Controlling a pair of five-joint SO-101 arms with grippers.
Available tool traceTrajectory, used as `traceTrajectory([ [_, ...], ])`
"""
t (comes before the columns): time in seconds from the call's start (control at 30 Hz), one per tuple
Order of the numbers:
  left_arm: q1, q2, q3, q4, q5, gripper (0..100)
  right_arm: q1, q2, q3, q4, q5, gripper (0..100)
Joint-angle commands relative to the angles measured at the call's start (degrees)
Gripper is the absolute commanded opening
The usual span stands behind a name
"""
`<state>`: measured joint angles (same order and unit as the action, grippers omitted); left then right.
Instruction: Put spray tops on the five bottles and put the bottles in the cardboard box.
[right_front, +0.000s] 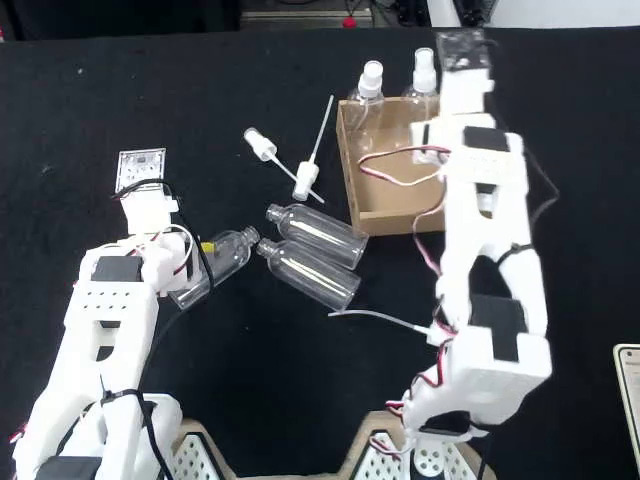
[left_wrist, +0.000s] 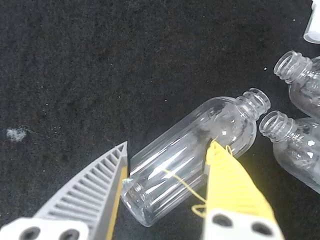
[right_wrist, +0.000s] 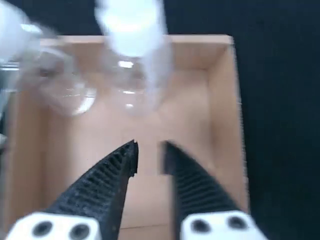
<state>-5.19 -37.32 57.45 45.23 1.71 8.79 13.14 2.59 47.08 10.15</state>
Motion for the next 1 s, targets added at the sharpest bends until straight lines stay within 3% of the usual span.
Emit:
traceTrajectory([
  [0.0,-0.66,-0.18,-0.48,-1.14,-0.09,24,3.96,3.74,-4.62,-4.75,0.53,4.2],
  [0.2,-0.66,-0.18,-0.48,-1.14,-0.09,24,4.84,14.90,-11.65,-11.96,-2.55,1.1],
  [0.4,-0.66,-0.18,-0.48,-1.14,-0.09,24,5.71,22.11,-17.71,-12.92,-24.79,1.1],
  [0.5,-0.66,-0.18,-0.48,-1.14,-0.09,24,5.71,24.04,-19.03,-12.75,-30.86,1.1],
  [0.67,-0.66,-0.18,-0.66,-1.14,-0.09,24,5.63,25.27,-19.30,-12.57,-35.43,1.1],
  [0.97,-0.66,-0.18,-0.57,-1.14,-0.09,24,3.69,25.36,-18.77,-12.66,-35.96,1.1],
])
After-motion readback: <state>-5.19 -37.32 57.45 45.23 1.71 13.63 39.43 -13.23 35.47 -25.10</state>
